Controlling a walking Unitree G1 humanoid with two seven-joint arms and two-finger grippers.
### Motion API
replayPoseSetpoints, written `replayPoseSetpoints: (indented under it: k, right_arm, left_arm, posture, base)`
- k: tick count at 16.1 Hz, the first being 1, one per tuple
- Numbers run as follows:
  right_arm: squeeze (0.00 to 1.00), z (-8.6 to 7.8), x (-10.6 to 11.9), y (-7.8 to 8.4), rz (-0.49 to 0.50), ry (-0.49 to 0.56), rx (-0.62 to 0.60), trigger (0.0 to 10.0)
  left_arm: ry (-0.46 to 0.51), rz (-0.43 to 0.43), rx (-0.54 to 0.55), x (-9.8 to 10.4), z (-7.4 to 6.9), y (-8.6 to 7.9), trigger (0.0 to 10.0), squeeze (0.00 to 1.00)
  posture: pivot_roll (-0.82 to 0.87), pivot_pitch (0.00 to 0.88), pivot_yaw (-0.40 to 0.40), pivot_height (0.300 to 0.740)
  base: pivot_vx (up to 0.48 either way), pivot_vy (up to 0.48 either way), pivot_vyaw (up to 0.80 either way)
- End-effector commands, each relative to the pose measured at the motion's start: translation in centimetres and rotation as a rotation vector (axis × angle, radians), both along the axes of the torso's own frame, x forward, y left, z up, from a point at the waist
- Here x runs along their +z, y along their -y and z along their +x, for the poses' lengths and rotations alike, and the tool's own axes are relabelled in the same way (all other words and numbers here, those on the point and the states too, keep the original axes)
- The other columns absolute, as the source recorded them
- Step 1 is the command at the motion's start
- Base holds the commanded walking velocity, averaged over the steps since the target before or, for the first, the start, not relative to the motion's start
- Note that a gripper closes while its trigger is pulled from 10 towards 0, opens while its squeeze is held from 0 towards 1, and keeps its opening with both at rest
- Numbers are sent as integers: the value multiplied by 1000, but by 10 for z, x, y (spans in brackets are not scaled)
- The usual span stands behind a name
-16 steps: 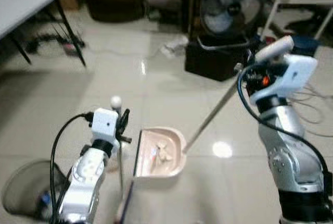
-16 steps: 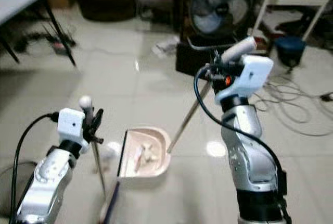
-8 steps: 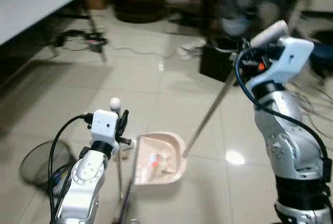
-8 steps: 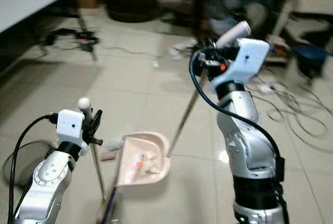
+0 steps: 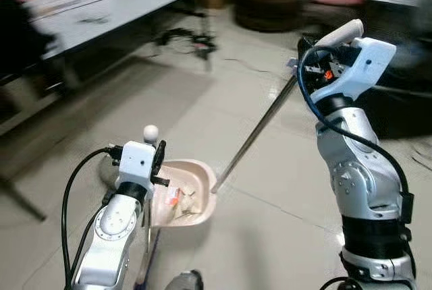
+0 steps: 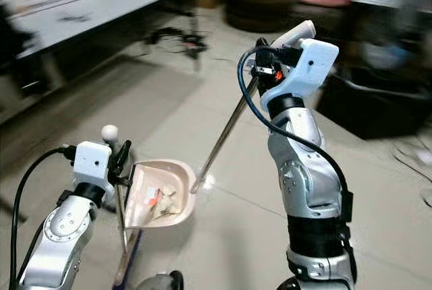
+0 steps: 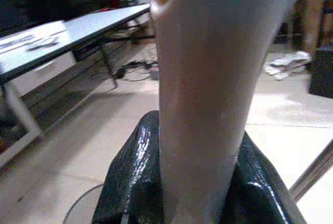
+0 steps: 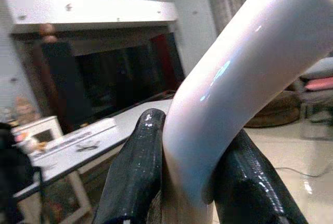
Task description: Sweep floor
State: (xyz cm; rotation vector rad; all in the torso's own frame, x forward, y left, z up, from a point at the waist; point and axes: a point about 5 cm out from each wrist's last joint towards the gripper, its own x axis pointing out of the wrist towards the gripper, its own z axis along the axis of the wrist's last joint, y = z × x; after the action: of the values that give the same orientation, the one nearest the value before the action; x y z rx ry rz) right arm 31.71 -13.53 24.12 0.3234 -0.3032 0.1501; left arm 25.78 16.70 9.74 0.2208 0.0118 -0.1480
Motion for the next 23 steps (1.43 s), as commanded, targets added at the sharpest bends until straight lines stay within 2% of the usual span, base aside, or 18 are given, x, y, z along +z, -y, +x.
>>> replayPoseSetpoints:
  k: [1,6,13,18,23]
  right_arm:
    - [0,0,13,4,21,68,-34,10000]
    - [0,2,14,5,23,78,-58,10000]
    - [0,2,15,18,31,92,-127,10000]
    - [0,3,23,38,3,132,-220,10000]
    - [0,1,26,48,-32,145,-243,10000]
  left_arm:
    - [45,15,-6,10,1,0,10000,0]
    - [47,22,-5,11,2,0,10000,0]
    - [48,35,-32,11,2,3,10000,0]
    - [48,41,-37,11,3,3,10000,0]
    - [39,41,-50,8,3,5,10000,0]
  posture:
    - [-97,0,43,740]
    - [-97,0,45,740]
    - [-104,0,56,740]
    - [-106,0,62,740]
    - [-110,0,64,740]
  base:
    - [337,0,800]
    - [366,0,800]
    - [366,0,0]
    - [365,0,0]
    - [356,0,0]
